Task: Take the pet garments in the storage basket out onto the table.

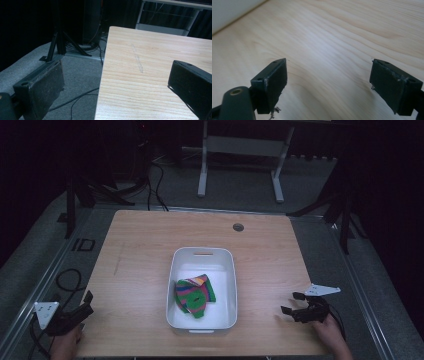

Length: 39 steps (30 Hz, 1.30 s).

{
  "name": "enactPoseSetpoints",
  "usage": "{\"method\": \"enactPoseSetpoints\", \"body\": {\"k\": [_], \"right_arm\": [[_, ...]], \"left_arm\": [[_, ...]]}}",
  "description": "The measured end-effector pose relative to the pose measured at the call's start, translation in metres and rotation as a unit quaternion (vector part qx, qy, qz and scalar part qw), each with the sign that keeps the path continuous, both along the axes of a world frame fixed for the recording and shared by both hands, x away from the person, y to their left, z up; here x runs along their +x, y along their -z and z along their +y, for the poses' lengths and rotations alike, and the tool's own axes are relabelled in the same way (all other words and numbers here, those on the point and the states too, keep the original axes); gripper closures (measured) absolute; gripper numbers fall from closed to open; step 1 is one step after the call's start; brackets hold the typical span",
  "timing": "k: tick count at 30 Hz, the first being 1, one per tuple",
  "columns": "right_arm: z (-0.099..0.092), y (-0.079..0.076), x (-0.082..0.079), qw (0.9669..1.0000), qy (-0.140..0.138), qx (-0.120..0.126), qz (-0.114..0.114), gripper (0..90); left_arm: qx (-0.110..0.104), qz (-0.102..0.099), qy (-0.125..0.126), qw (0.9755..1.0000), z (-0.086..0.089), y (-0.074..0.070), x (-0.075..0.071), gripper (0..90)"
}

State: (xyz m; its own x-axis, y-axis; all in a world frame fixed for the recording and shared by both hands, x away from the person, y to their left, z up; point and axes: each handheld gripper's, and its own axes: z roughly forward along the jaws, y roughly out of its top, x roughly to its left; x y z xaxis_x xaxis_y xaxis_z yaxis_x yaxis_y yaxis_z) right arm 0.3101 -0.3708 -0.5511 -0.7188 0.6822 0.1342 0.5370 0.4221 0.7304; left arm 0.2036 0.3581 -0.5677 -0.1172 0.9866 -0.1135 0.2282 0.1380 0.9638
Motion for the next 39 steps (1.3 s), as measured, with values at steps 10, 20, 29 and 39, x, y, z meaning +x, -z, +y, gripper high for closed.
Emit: {"method": "enactPoseSetpoints", "body": {"k": [10,20,29,39], "right_arm": [[0.038,-0.019,0.008,0.9965,-0.08,0.013,0.022,13.1],[0.072,-0.045,0.015,0.9889,-0.148,0.001,0.006,13.6],[0.103,-0.073,0.018,0.9798,-0.198,0.027,-0.006,13.5],[0.139,-0.094,0.024,0.9722,-0.231,0.027,-0.023,13.4]], "left_arm": [[0.002,0.002,0.002,1.0,0.0,0.0,0.0,0.9],[0.001,0.005,0.004,1.0,0.0,0.0,0.001,0.9],[-0.001,0.005,0.005,1.0,0.0,0.0,0.001,0.9],[-0.001,0.005,0.005,1.0,0.0,0.0,0.001,0.9]]}}
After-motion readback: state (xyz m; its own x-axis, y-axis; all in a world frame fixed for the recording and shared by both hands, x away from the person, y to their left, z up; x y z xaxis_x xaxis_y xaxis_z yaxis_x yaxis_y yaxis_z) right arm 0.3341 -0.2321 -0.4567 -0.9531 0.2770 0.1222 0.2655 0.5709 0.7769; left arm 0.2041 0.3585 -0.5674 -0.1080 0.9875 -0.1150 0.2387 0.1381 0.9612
